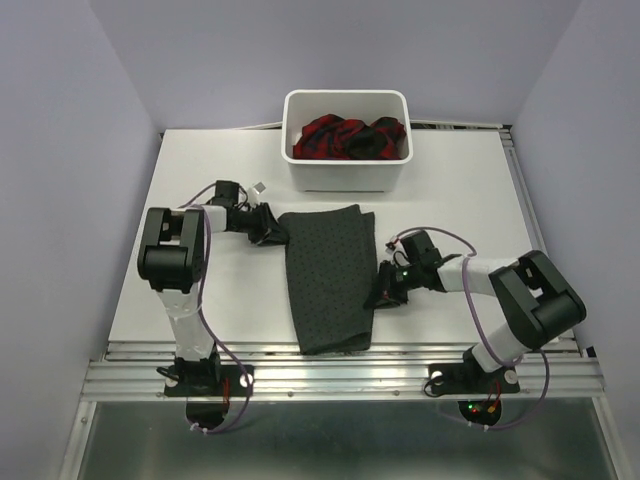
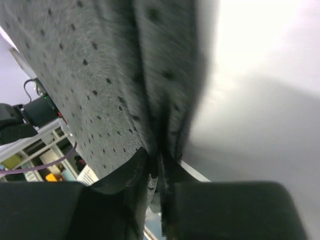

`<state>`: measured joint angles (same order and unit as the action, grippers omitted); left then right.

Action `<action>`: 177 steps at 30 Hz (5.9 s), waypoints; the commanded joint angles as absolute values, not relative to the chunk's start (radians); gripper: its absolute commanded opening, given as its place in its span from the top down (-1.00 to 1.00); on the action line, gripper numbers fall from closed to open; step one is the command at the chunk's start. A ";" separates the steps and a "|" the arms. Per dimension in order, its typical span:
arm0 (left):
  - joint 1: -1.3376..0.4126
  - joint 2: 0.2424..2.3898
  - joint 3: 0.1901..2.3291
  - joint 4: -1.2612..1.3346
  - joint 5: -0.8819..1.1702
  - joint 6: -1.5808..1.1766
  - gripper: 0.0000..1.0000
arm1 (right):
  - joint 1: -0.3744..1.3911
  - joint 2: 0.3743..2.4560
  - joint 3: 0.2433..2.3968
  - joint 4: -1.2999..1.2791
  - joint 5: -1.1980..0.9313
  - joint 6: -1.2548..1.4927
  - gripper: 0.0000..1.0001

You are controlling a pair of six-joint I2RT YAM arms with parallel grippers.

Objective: Fold and stack the skirts
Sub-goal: Fold the skirt

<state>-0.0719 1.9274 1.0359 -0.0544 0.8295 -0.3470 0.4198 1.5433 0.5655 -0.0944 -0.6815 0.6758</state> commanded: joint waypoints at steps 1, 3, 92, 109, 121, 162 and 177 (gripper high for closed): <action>-0.109 2.019 1.161 0.089 0.874 -0.423 0.45 | 0.515 1.594 0.583 0.098 -0.647 0.840 0.39; -0.094 2.054 1.215 0.087 0.862 -0.423 0.57 | 0.525 1.604 0.620 0.085 -0.647 0.833 0.06; -0.942 2.148 1.697 -0.272 -0.333 -0.310 1.00 | 0.235 1.816 0.710 0.334 -0.385 0.877 0.99; -0.997 2.058 1.660 -0.241 -0.337 -0.296 1.00 | 0.235 1.816 0.703 0.334 -0.373 0.879 0.99; -0.959 2.099 1.677 -0.261 -0.311 -0.287 -0.25 | 0.235 1.804 0.701 0.331 -0.362 0.871 0.99; -1.236 1.459 0.793 -0.060 0.086 0.609 -0.14 | 0.235 1.865 0.801 0.287 -0.388 0.767 0.99; -1.259 1.414 0.716 -0.058 0.011 0.600 -0.22 | 0.225 1.878 0.796 0.285 -0.380 0.765 0.99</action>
